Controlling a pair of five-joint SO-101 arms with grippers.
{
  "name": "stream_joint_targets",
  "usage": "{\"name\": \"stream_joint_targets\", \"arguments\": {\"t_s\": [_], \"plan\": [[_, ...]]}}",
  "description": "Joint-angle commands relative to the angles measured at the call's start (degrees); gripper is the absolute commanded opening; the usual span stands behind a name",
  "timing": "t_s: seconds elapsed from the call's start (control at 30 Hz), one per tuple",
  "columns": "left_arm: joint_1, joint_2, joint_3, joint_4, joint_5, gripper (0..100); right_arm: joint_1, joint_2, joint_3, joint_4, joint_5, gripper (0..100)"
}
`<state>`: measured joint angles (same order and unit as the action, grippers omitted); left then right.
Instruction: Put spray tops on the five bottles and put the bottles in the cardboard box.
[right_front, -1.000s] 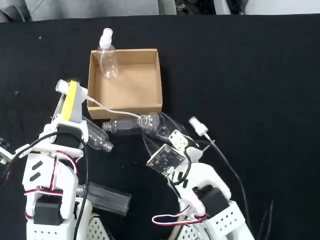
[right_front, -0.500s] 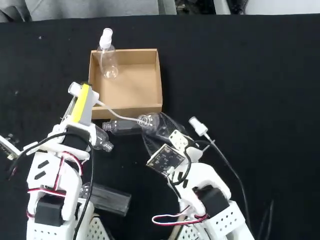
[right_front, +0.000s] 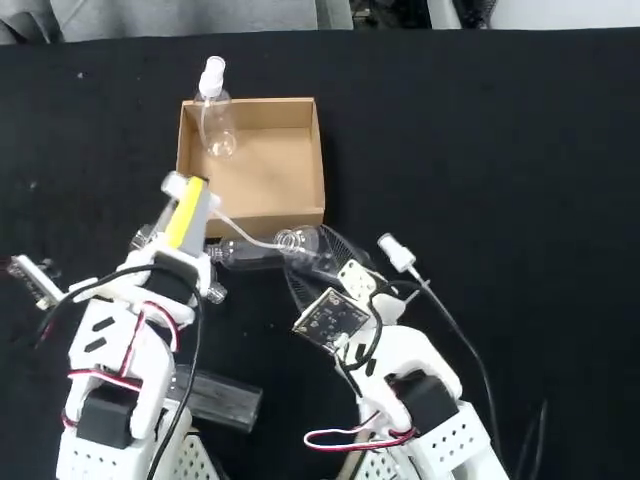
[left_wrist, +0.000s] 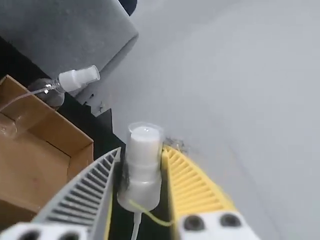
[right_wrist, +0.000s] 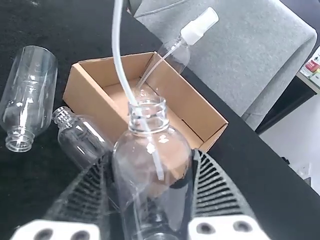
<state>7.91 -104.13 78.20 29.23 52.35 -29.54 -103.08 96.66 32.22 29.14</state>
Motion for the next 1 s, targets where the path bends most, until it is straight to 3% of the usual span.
{"name": "stream_joint_targets", "arguments": {"t_s": [0.0, 0.3, 0.53, 0.73, 0.97], "plan": [[2.15, -0.62, -0.84, -0.18, -0.53, 3, -0.62, -5.32, -0.31, -1.67, 0.18, 6.0], [9.01, -0.62, 2.42, -0.26, -0.7, 3, -0.62, -5.49, -0.31, -1.67, 0.09, 6.0], [9.98, -0.62, 2.95, 0.09, -0.7, 3, -0.62, -5.58, -0.31, -1.93, 0.09, 6.0], [14.99, -0.62, 5.67, -0.18, -6.15, 3, -0.62, -5.58, -0.31, -2.02, 0.09, 6.0], [15.87, -0.62, 6.02, 0.0, -6.77, 3, -0.62, -5.58, -0.31, -2.11, 0.09, 6.0]]}}
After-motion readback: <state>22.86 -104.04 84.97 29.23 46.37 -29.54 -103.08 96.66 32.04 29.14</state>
